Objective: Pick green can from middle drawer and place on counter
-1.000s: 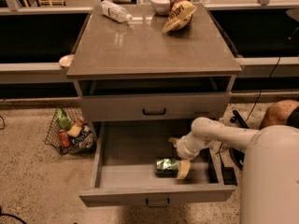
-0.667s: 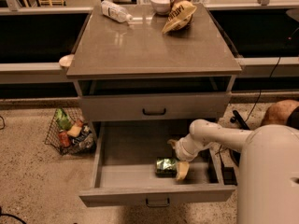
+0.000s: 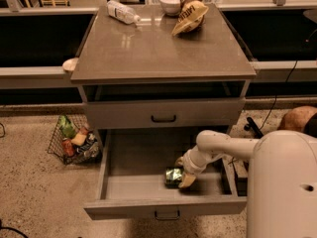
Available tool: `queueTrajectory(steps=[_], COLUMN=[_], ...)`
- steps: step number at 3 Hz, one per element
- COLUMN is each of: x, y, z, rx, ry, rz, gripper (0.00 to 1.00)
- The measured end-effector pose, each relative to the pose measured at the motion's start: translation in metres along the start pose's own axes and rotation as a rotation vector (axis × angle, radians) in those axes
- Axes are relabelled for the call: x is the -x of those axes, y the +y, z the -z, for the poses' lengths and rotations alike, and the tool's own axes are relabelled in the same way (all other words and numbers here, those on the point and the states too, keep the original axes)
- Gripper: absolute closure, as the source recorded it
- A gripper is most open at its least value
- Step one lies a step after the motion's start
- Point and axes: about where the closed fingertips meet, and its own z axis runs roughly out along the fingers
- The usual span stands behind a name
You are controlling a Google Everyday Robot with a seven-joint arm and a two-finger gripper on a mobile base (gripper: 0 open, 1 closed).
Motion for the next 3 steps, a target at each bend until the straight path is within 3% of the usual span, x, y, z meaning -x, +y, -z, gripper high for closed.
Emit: queueTrajectory(steps=[1,2,3], x=[0.0,0.018,0.05], y=[0.0,0.003,0.003], z=[0.0,0.014,0.062], rx=[0.0,-0.005,-0.027], ry=[0.0,-0.038,-0.101], rz=[0.0,0.044,0.119], gripper=[0.62,0.85,1.0])
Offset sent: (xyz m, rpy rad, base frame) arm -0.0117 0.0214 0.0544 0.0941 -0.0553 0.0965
